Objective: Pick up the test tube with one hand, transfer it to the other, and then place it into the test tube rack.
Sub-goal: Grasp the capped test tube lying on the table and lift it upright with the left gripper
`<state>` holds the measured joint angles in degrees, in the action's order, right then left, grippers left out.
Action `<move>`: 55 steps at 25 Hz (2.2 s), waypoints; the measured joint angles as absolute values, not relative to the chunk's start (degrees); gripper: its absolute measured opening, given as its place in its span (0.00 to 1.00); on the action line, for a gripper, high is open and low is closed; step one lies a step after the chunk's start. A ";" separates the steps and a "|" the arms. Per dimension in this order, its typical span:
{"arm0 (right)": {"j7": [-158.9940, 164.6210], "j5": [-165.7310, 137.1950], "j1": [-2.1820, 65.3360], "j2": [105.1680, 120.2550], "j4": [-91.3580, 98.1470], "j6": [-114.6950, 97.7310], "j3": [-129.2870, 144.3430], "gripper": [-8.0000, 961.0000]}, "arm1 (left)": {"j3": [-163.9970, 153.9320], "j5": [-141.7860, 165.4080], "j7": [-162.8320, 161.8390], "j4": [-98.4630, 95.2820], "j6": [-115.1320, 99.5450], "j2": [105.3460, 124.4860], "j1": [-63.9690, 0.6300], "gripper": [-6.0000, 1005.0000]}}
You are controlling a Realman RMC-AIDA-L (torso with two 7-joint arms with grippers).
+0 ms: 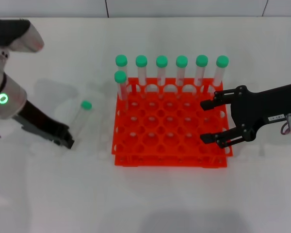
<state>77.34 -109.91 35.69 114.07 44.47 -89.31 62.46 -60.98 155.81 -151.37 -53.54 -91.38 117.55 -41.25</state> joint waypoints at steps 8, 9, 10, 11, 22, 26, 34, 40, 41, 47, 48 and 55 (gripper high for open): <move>77.41 -109.45 35.28 114.15 44.39 -90.06 62.04 0.83 | -56.39 144.94 -145.67 -64.07 -86.76 117.19 -35.58 0.20; 77.45 -109.45 35.24 114.24 44.27 -90.02 62.01 0.83 | -55.81 143.48 -144.13 -64.57 -85.88 117.31 -34.91 0.21; 77.46 -109.45 35.19 114.31 44.15 -89.97 61.98 0.83 | -55.27 141.81 -142.27 -65.00 -84.99 117.39 -34.23 0.21; 77.46 -109.45 35.16 114.36 44.04 -89.91 61.94 0.83 | -54.68 140.11 -140.24 -65.44 -84.11 117.45 -33.56 0.21; 77.55 -109.14 33.79 114.92 43.97 -89.63 61.78 0.83 | -50.37 113.47 -111.90 -68.39 -76.77 118.22 -24.67 0.21; 77.47 -109.14 33.92 115.14 43.83 -89.58 61.78 0.83 | -50.28 106.75 -103.30 -63.28 -79.06 117.12 -25.49 0.22; 77.10 -107.74 34.22 115.29 43.83 -89.15 61.99 0.83 | -50.27 104.22 -90.90 -44.19 -87.29 111.42 -36.27 0.22; 76.87 -107.38 34.75 115.38 43.65 -88.84 62.25 0.82 | -50.63 107.66 -88.10 -34.09 -88.46 108.18 -43.92 0.23; 76.84 -107.26 34.78 115.39 43.64 -88.82 62.26 0.82 | -50.64 108.82 -88.08 -33.65 -88.46 108.13 -44.75 0.23; 76.76 -107.04 35.05 115.40 43.59 -88.71 62.32 0.82 | -51.04 115.38 -88.00 -32.50 -88.54 109.69 -48.36 0.23; 76.75 -107.04 35.06 115.40 43.59 -88.69 62.32 0.82 | -51.06 116.81 -87.99 -32.18 -88.48 110.22 -49.01 0.23; 76.72 -107.04 34.90 115.39 43.59 -88.43 62.31 0.82 | -51.07 119.93 -87.40 -31.90 -85.90 112.64 -49.31 0.24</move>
<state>76.72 -107.04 34.90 115.39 43.59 -88.43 62.31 -51.07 119.93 -87.40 -31.90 -85.90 112.64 -49.31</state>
